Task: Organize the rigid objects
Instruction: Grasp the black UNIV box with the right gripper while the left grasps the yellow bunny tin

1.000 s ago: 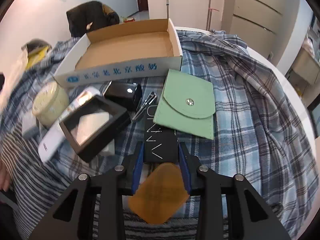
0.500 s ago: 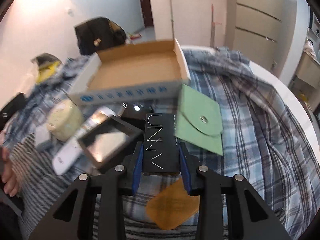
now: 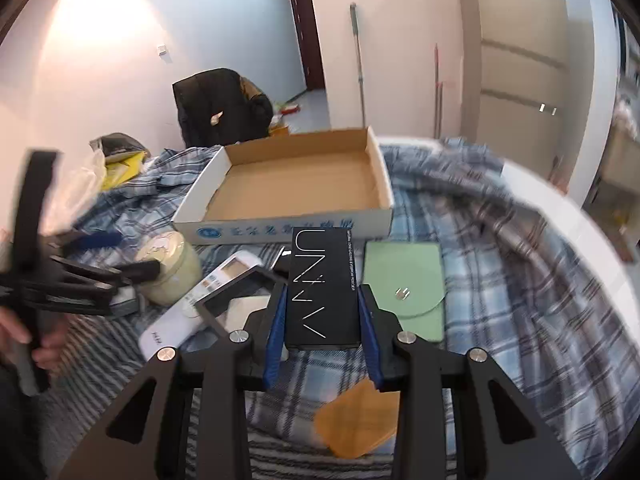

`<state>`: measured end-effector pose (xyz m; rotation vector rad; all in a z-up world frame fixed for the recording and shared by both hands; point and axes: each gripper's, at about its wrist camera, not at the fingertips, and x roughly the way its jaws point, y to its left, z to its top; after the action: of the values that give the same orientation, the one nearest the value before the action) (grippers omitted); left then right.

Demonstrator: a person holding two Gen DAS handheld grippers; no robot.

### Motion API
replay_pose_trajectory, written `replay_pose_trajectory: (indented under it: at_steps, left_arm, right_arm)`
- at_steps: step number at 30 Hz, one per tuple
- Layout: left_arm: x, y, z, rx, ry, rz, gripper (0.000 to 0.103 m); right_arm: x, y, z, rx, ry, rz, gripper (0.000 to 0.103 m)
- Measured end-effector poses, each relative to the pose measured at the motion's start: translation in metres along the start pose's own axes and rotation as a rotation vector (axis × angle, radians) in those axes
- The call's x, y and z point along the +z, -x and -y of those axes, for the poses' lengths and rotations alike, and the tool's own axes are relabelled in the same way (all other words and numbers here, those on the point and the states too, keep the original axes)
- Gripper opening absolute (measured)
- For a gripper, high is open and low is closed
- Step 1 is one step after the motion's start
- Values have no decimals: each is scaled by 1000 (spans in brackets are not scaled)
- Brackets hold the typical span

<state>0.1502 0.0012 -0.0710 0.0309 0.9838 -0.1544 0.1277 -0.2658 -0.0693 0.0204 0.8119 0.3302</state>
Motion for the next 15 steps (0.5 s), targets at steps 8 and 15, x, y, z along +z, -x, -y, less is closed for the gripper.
replay_pose_trajectory:
  at_steps: [8, 15]
  left_arm:
    - [4, -29, -1, -12, 53, -109, 103]
    - [6, -30, -4, -54, 91, -116, 78]
  right_arm:
    - [0, 2, 7, 6, -27, 1, 32]
    - [-1, -1, 9, -11, -28, -8, 32]
